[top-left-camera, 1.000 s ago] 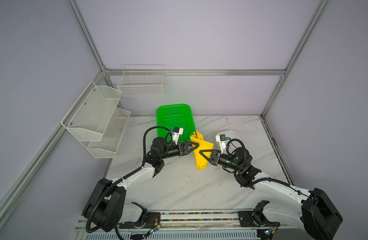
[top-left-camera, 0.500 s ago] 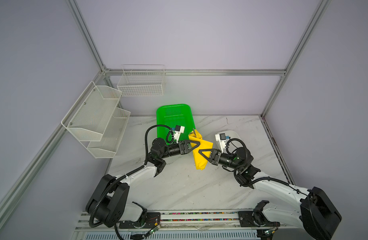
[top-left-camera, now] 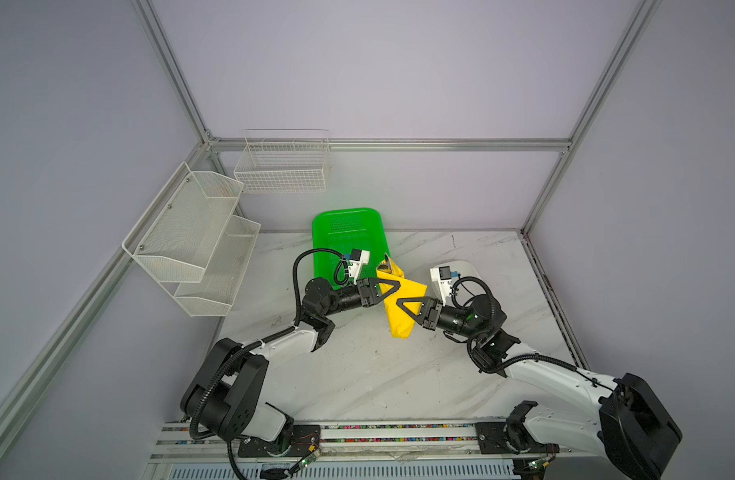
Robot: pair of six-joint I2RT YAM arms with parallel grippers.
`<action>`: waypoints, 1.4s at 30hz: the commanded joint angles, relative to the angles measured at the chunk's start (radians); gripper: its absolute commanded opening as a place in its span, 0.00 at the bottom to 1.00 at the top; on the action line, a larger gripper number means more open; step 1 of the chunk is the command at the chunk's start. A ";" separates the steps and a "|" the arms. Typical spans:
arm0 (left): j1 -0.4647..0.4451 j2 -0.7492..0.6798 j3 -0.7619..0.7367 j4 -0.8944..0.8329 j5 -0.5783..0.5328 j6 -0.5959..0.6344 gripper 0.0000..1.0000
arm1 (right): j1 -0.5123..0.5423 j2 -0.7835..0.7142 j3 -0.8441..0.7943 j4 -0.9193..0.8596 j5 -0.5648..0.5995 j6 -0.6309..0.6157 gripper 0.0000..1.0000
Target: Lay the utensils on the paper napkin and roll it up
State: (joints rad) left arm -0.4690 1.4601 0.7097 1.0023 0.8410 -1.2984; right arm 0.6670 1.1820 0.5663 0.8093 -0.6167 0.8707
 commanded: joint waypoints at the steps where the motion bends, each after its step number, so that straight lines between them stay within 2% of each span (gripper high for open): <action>1: -0.005 -0.030 0.005 0.073 -0.026 0.009 0.13 | -0.007 -0.015 0.000 0.078 0.013 0.013 0.09; 9: -0.004 -0.037 0.009 0.064 -0.036 0.023 0.08 | -0.017 -0.037 -0.022 0.051 0.047 0.044 0.14; 11: -0.003 -0.077 0.013 0.052 -0.039 0.033 0.08 | -0.020 -0.046 -0.025 0.031 0.053 0.047 0.15; 15: -0.002 -0.096 0.020 0.019 -0.039 0.060 0.07 | -0.023 -0.070 -0.026 -0.035 0.077 0.047 0.23; 19: 0.002 -0.103 0.021 -0.005 -0.043 0.073 0.06 | -0.023 -0.097 0.002 -0.176 0.122 0.027 0.30; 24: 0.016 -0.102 0.024 -0.015 -0.047 0.072 0.05 | -0.023 -0.209 0.073 -0.498 0.311 -0.021 0.52; 28: 0.022 -0.129 0.028 -0.130 -0.070 0.127 0.05 | -0.023 -0.294 0.169 -0.729 0.411 -0.093 0.57; 34: 0.033 -0.165 0.040 -0.277 -0.114 0.194 0.04 | -0.018 -0.321 0.292 -0.798 0.311 -0.152 0.56; 36: 0.036 -0.166 0.050 -0.296 -0.114 0.200 0.04 | 0.024 -0.279 0.334 -0.804 0.299 -0.173 0.56; 37: 0.035 -0.165 0.052 -0.299 -0.114 0.202 0.04 | 0.068 -0.249 0.363 -0.819 0.330 -0.196 0.55; 40: 0.035 -0.166 0.060 -0.306 -0.115 0.202 0.04 | 0.232 -0.142 0.464 -0.905 0.508 -0.274 0.55; 42: 0.035 -0.168 0.062 -0.310 -0.114 0.202 0.04 | 0.282 -0.078 0.515 -0.950 0.590 -0.288 0.53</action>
State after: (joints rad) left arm -0.4389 1.3224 0.7101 0.6643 0.7391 -1.1290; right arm 0.8898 1.0443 1.0321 -0.0193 -0.1692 0.6571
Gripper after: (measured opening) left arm 0.079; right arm 0.536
